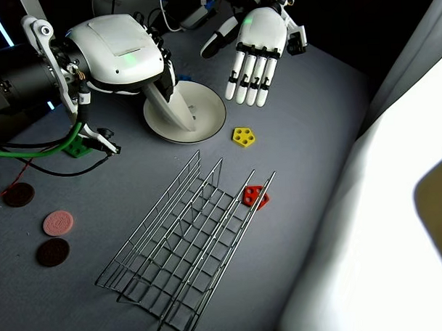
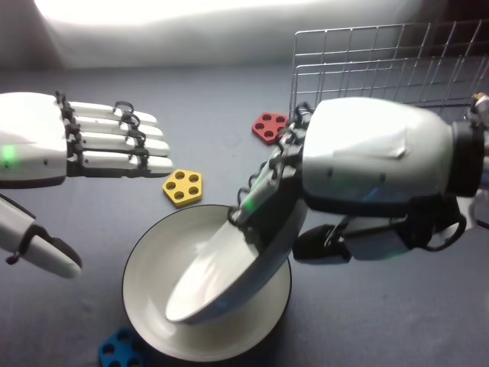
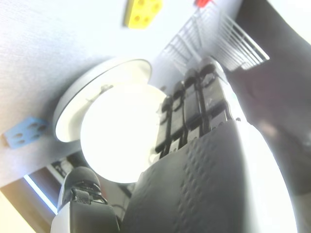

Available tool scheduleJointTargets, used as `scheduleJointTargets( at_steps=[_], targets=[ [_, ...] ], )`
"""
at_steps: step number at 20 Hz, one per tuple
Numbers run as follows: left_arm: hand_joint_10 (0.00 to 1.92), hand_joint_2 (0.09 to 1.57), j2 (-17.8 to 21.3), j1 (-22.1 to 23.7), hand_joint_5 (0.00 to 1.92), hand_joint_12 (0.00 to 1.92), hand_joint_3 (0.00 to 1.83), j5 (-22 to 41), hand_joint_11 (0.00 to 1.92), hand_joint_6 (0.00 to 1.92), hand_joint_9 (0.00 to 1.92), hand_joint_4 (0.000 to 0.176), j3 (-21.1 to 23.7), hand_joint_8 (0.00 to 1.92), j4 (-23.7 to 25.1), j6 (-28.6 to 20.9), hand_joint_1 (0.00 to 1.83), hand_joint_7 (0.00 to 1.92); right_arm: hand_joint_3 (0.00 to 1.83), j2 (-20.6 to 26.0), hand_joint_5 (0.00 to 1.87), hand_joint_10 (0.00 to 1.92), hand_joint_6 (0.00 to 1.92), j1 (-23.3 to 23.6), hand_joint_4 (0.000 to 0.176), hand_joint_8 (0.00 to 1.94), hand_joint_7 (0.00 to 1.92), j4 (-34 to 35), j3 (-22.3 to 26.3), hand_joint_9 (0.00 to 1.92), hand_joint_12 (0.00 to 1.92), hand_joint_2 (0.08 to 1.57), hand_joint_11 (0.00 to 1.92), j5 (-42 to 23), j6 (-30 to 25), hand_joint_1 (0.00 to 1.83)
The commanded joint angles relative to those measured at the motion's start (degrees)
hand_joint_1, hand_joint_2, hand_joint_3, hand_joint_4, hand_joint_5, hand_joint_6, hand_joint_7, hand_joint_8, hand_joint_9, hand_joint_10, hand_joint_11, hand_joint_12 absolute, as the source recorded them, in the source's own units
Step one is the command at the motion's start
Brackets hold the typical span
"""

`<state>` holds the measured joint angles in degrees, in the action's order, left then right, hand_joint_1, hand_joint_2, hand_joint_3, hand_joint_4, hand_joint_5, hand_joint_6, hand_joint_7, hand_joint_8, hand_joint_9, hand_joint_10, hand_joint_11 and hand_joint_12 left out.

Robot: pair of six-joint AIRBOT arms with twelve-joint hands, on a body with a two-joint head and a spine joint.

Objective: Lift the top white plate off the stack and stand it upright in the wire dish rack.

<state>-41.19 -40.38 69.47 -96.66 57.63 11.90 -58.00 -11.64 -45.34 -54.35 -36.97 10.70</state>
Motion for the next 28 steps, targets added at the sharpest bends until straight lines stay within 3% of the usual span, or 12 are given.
scheduleJointTargets(
  at_steps=[1, 2, 4, 9, 10, 11, 20, 25, 26, 27, 28],
  targets=[
    [0.01, 0.96, 0.64, 0.64, 0.09, 0.01, 0.0, 5.13, 0.11, 0.0, 0.11, 0.0, -0.25, 0.01, -4.47, -0.16, 0.09, 0.12, 0.0, 0.5, 0.99, 0.87, 1.0, 1.32, 0.0, 0.68, 1.06, 2.99, 0.41, 1.1, 0.74, 1.07, 1.06, -6.89, -0.55, 1.4],
    [0.01, 0.96, 0.89, 0.37, 0.09, 0.01, 0.0, 5.68, 0.12, 0.01, 0.12, 0.0, -0.64, 0.01, -4.46, -0.16, 0.09, 0.13, 0.0, 0.59, 0.99, 0.89, 1.01, 1.61, 0.0, 0.68, 1.06, 3.21, 0.42, 1.09, 0.46, 1.07, 1.17, -6.88, -0.63, 1.39],
    [0.02, 0.96, 1.48, 0.07, 0.11, 0.02, 0.0, 6.32, 0.14, 0.01, 0.15, 0.0, -1.12, 0.01, -4.47, -0.16, 0.1, 0.15, 0.0, 0.76, 0.99, 0.9, 1.0, 1.96, 0.0, 0.69, 1.07, 4.22, 0.13, 1.09, 0.23, 1.07, 1.27, -6.9, -0.92, 1.39],
    [0.01, 0.96, 2.84, -0.83, 0.11, 0.01, 0.0, 7.62, 0.14, 0.01, 0.14, 0.0, -2.08, 0.01, -4.56, -0.09, 0.08, 0.15, 0.0, 0.54, 0.96, 0.93, 1.04, 2.63, 0.0, 0.73, 1.06, 5.91, -2.77, 1.06, 0.14, 1.08, 1.31, -9.62, -10.5, 1.39],
    [0.0, 0.97, 3.11, -1.16, 0.1, 0.01, 0.0, 7.99, 0.12, 0.0, 0.11, 0.0, -2.21, 0.0, -4.56, -0.07, 0.1, 0.13, 0.02, 0.54, 0.95, 0.81, 0.99, 2.99, 0.0, 0.64, 1.07, 5.91, -3.23, 1.07, 1.06, 1.05, 1.08, -9.78, -11.9, 1.47],
    [0.0, 0.96, 3.27, -1.24, 0.09, 0.0, 0.0, 8.2, 0.12, 0.0, 0.11, 0.0, -2.25, 0.0, -4.56, 0.07, 0.09, 0.13, 0.0, 0.54, 0.94, 0.79, 0.99, 3.19, 0.0, 0.64, 1.06, 5.92, -3.53, 1.06, 1.27, 1.06, 1.03, -10.02, -12.73, 1.49],
    [0.0, 0.97, 3.98, -2.24, 0.07, 0.01, 0.0, 9.53, 0.12, 0.0, 0.1, 0.0, -4.31, 0.0, -4.55, 2.96, 0.08, 0.1, 0.0, 0.18, 0.87, 0.81, 1.12, 3.46, 0.0, 0.79, 0.97, 12.22, -7.53, 1.04, 1.35, 1.08, 0.99, -13.75, -21.34, 1.49],
    [0.01, 0.97, 3.93, -2.49, 0.09, 0.02, 0.0, 9.58, 0.15, 0.01, 0.11, 0.0, -6.08, 0.01, -4.29, 3.51, 0.08, 0.11, 0.0, -0.15, 0.91, 0.77, 1.03, 3.46, 0.0, 0.69, 1.03, 12.9, -9.49, 1.07, 1.29, 1.06, 1.03, -16.3, -27.85, 1.49],
    [0.01, 0.97, 3.95, -2.62, 0.1, 0.02, 0.0, 9.58, 0.14, 0.01, 0.11, 0.0, -6.42, 0.01, -4.29, 3.68, 0.08, 0.11, 0.0, -0.16, 0.93, 0.86, 1.07, 3.46, 0.0, 0.74, 1.04, 12.9, -9.68, 1.09, 0.76, 1.08, 1.09, -16.62, -29.02, 1.41],
    [0.01, 0.97, 3.97, -2.72, 0.1, 0.02, 0.0, 9.46, 0.14, 0.01, 0.11, 0.0, -6.64, 0.01, -4.23, 3.78, 0.08, 0.11, 0.0, -0.16, 0.93, 0.86, 1.07, 3.46, 0.0, 0.74, 1.04, 12.9, -9.89, 1.09, 0.76, 1.08, 1.09, -17.05, -29.89, 1.41],
    [0.01, 0.97, 4.02, -2.83, 0.1, 0.01, 0.0, 9.04, 0.14, 0.01, 0.11, 0.0, -6.85, 0.01, -3.97, 4.14, 0.08, 0.11, 0.0, -0.16, 0.93, 0.89, 1.08, 3.46, 0.0, 0.77, 1.03, 12.9, -10.17, 1.09, 0.45, 1.08, 1.18, -17.37, -30.91, 1.39]
  ],
)
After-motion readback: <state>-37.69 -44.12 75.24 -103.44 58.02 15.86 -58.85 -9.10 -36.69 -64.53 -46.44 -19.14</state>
